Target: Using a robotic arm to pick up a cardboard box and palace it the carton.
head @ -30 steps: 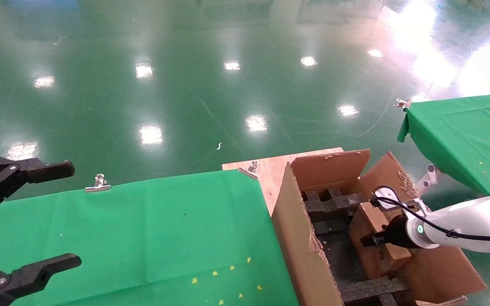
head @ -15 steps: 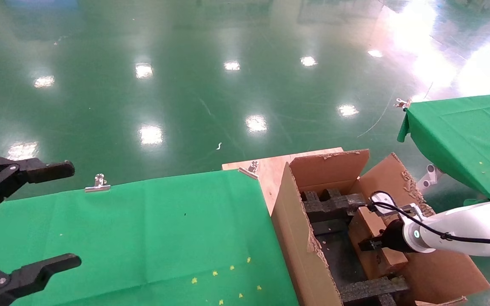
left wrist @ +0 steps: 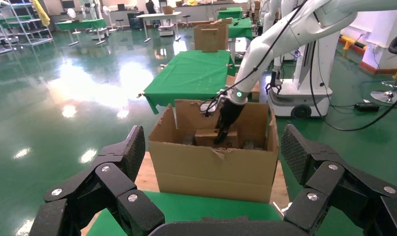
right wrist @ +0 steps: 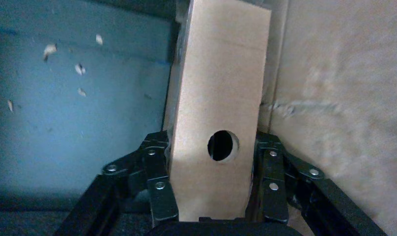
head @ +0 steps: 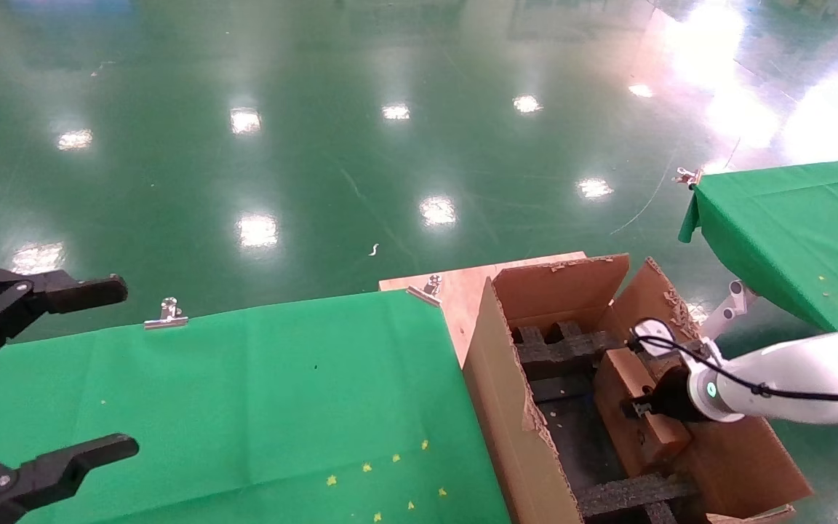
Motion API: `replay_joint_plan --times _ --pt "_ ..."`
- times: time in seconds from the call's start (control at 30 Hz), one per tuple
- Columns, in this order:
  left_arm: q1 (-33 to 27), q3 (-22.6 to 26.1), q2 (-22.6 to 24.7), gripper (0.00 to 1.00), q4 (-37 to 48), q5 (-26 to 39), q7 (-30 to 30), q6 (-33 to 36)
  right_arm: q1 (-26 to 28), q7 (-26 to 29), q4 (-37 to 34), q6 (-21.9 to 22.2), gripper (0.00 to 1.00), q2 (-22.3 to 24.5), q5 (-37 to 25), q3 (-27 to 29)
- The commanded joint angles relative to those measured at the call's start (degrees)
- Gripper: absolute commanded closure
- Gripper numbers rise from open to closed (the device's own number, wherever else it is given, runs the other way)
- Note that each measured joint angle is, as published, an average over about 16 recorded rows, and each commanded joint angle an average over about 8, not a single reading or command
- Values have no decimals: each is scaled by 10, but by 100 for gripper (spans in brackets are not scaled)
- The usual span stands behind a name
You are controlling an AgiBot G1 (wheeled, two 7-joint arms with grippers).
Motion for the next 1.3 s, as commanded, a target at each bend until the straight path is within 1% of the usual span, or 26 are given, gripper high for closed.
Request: replay_joint_plan --times 0.03,0.23,0.4,0.53,0.63,0.73,0.8,0.93,1.13,1.3 --pt "0 0 0 0 0 0 0 0 6 -3 -1 -6 0 -1 3 2" --pt "0 0 0 0 0 0 0 0 39 1 29 -31 0 14 -4 5" --pt "0 0 0 0 0 0 0 0 71 14 64 -39 0 28 -19 11" --pt "0 0 0 0 0 0 0 0 114 20 104 -42 0 39 -32 24" --pt "0 0 0 0 0 0 0 0 153 13 145 -41 0 48 -40 39" --pt "0 0 0 0 0 0 0 0 192 -11 200 -34 0 61 -38 58" --pt "0 0 0 0 0 0 0 0 214 -37 240 -27 0 73 -28 71" --pt "0 0 0 0 0 0 0 0 249 -99 302 -22 0 96 19 98" --pt "0 0 0 0 0 0 0 0 290 -185 334 -46 0 107 112 136" --pt "0 0 0 0 0 0 0 0 308 -212 342 -61 0 109 148 151"
